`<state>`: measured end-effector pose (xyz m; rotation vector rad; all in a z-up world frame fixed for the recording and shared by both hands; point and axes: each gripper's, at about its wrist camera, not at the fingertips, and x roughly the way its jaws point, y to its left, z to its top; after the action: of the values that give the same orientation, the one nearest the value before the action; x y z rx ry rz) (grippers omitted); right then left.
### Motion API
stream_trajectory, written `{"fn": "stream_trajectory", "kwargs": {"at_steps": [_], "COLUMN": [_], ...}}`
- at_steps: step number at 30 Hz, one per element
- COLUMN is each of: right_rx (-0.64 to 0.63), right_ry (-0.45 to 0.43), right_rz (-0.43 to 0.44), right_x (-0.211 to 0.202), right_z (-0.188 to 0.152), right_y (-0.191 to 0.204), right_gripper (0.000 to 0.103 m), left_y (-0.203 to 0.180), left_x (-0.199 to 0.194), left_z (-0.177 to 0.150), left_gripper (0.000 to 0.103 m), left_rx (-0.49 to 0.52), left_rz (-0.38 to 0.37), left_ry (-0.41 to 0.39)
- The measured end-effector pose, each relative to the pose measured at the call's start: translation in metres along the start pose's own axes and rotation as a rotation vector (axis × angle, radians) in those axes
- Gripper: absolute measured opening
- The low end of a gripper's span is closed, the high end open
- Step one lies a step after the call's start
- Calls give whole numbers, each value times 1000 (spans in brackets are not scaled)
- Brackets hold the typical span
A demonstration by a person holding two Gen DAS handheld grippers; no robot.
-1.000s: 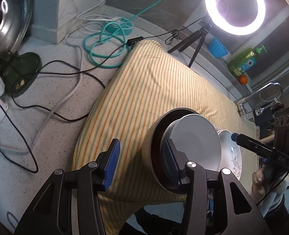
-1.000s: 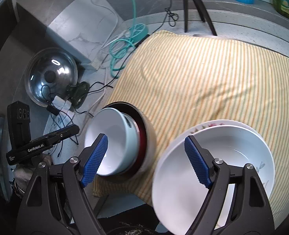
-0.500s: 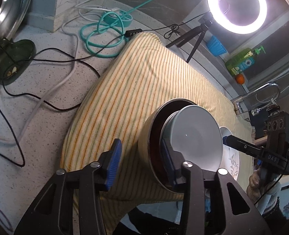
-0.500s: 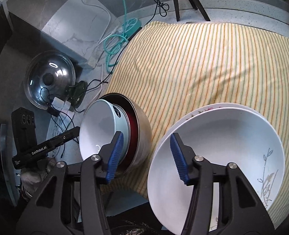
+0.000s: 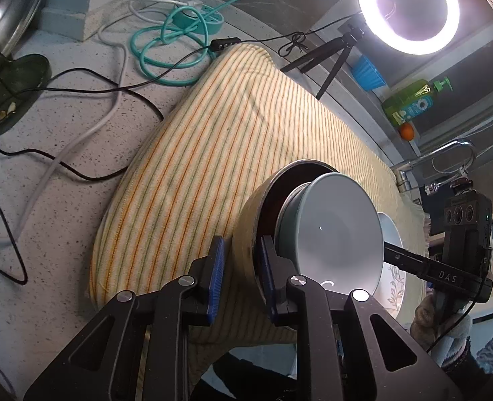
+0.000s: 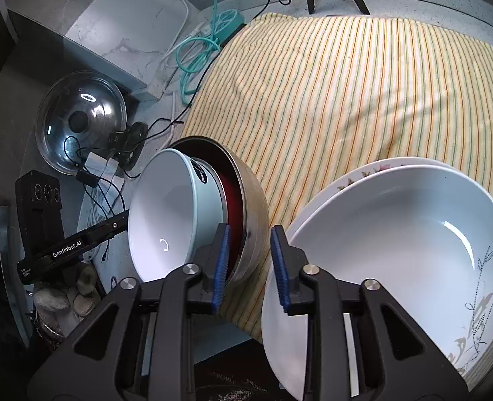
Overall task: Organize plates and bowls
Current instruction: 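Carry the nested bowl stack onto the white plate stack with the left gripper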
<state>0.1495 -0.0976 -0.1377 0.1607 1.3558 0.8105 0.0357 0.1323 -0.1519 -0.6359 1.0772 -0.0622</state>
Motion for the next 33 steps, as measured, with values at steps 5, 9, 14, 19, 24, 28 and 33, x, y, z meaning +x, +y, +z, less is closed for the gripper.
{"fn": "stream_trajectory", "kwargs": {"at_steps": [5,9,14,19,24,28,33], "right_rx": [24,46,31,28,15,16,16], "right_ry": [3,6,27,24,21,15,-14], "right_rz": [22,31,28,21,12,23,37], "right_x": [0,0,6,7,5,-1,-21], "right_z": [1,0,-2,-1,0,0,3], "right_y": [-3,-8,-3,-1,2,4,6], "right_gripper": [17,15,14,14,14,14,14], "left_y": [-2,-3,-4,-4,-9,-15,-30], "left_x": [5,7,8,7,3,-6,-19], "left_z": [0,1,1,1,2,5,10], "left_gripper": [12,11,9,9,9,9,9], "left_rx": [-1,0,7,11,25,34,67], "left_rz": [-15,-12,-9,-5,7,4,-1], "left_ry": [13,11,12,6,-1,-16,-48]}}
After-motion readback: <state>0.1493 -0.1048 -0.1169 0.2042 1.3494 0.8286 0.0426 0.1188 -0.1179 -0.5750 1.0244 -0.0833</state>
